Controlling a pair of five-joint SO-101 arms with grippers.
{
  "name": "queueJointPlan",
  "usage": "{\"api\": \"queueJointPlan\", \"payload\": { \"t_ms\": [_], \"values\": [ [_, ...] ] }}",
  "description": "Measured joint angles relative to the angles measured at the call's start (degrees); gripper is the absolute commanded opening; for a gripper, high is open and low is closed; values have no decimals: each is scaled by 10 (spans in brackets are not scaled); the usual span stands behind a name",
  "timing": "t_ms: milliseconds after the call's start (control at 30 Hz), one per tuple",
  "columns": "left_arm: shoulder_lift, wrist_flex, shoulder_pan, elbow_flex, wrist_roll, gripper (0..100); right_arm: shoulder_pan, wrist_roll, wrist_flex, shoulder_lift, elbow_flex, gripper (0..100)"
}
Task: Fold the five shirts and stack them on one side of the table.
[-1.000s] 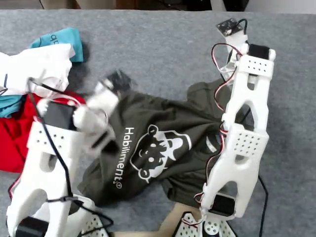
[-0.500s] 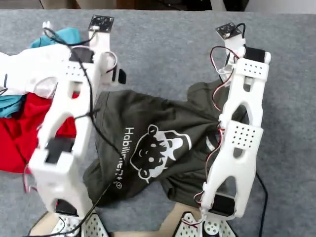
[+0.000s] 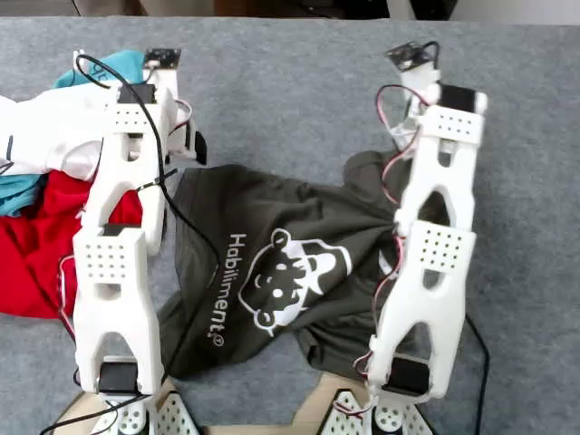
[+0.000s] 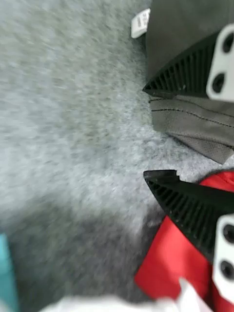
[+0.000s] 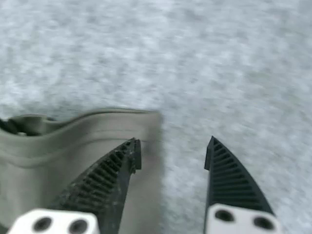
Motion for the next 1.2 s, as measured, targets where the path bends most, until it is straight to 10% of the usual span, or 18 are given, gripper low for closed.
{"api": "queueJointPlan", "payload": {
  "t_ms": [567, 867, 1200],
  "values": [
    [27, 9, 0, -13, 0, 240, -15, 2, -15, 67, -17, 224],
    [27, 9, 0, -13, 0, 240, -14, 48, -18, 98, -75, 2],
    [27, 9, 0, -13, 0, 240, -14, 68, -24, 98, -77, 5]
  ]
}}
